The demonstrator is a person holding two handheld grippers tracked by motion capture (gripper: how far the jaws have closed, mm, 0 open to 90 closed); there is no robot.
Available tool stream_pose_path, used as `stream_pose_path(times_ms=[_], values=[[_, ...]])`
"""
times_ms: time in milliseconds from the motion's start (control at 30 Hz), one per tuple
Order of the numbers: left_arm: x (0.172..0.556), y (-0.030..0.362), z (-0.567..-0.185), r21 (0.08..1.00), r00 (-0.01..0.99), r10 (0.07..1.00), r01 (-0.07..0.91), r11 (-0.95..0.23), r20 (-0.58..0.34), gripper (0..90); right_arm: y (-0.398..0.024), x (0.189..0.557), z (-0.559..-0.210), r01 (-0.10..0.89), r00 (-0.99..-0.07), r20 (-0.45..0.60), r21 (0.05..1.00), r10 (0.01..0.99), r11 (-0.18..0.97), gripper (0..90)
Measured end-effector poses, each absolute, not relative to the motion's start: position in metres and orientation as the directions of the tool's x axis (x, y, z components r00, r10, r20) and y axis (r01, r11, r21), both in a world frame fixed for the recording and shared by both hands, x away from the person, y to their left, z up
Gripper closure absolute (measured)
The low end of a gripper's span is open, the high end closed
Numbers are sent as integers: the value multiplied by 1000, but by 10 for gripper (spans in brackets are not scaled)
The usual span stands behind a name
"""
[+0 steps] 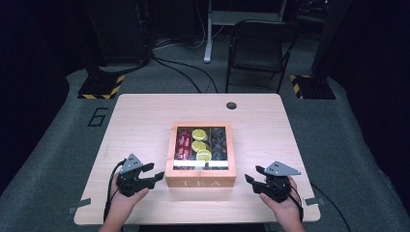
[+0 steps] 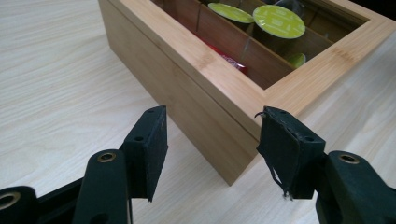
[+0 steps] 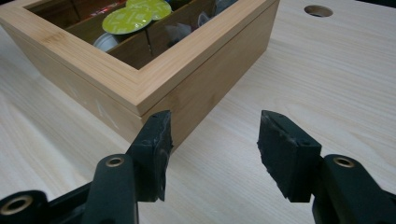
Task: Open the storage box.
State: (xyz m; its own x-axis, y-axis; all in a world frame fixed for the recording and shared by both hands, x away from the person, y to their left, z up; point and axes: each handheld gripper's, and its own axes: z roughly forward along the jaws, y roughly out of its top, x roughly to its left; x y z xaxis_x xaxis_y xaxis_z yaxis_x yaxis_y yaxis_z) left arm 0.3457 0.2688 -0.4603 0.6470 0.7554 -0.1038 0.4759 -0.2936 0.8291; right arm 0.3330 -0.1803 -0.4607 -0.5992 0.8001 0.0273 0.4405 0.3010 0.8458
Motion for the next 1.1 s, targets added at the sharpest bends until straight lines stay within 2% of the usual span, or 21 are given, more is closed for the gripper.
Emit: stream_pose_path(times_ms=[267,400,733,833,1100], values=[[341,266,-455,835,648,758,455,-309,-73,434,-176,327,-457,419,-614,17,854,789,307,426],[337,268,-453,844,652,752,452,-289,-91,447,-175,325,-456,409,-627,21,859,779,306,437],[331,254,-455,841,702,708,428,-331,-79,481,-156,320,-456,383,-682,8,856,732,347,485],[331,246,-459,823,726,685,425,-377,-61,510,-152,323,-462,393,-691,5,842,723,369,506],[332,245,-467,814,713,699,436,-385,-52,539,-147,330,-471,402,-709,7,826,706,395,569]])
